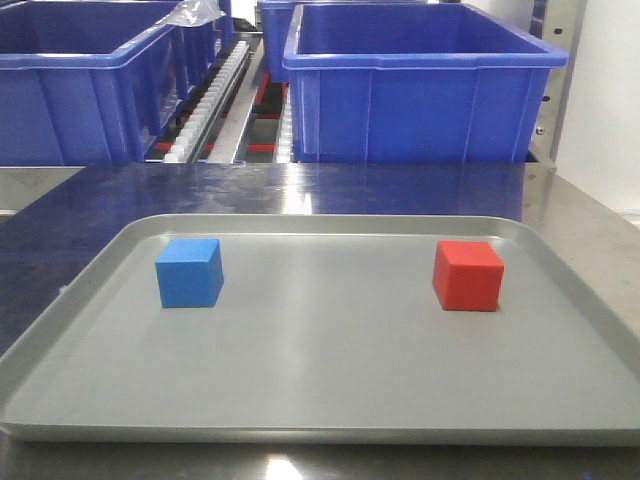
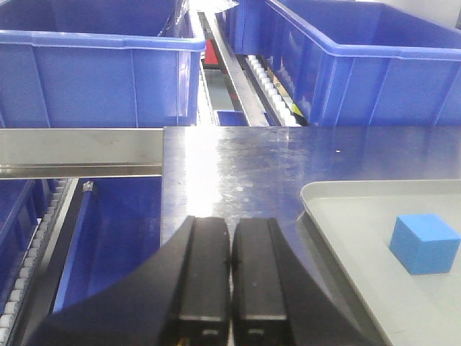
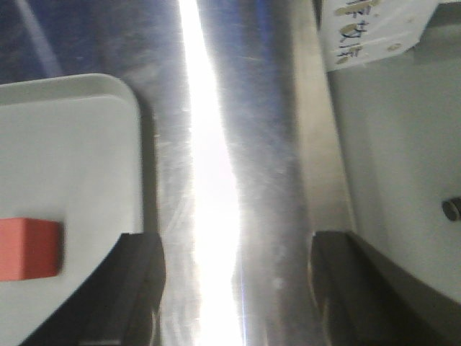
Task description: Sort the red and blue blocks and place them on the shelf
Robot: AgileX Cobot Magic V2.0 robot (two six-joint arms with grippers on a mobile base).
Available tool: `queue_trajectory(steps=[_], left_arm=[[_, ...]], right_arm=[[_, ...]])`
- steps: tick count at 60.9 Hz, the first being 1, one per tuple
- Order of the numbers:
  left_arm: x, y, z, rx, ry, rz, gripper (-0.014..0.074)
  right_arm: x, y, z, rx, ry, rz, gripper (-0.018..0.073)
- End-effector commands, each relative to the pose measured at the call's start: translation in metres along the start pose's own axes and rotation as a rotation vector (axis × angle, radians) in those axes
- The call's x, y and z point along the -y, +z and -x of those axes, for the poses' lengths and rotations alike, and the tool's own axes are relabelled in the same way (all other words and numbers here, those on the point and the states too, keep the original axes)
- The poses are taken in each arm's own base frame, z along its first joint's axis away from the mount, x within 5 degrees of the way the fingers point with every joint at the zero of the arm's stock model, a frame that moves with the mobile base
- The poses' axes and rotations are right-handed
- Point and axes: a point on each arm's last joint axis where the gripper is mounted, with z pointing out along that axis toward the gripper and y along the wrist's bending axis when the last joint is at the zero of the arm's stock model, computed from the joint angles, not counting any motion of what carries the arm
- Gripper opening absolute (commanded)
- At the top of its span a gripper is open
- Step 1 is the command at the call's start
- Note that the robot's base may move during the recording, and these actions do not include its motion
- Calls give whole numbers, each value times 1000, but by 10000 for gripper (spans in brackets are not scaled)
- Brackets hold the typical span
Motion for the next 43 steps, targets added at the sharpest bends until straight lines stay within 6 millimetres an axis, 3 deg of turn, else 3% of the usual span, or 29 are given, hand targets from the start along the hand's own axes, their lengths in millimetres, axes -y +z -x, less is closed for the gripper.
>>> queue_trajectory(steps=[1, 10, 20, 43], left_arm=[[1, 0, -4, 71, -1, -24, 134], [1, 0, -4, 71, -1, -24, 134], [1, 0, -4, 71, -1, -24, 134], [1, 0, -4, 71, -1, -24, 134]], right_arm=[[-15, -14, 19, 99, -48, 53, 552], [-40, -18, 29, 74, -110, 111, 552], [-68, -7, 35, -1, -168, 156, 552], [-116, 32, 21, -125, -281, 215, 552]])
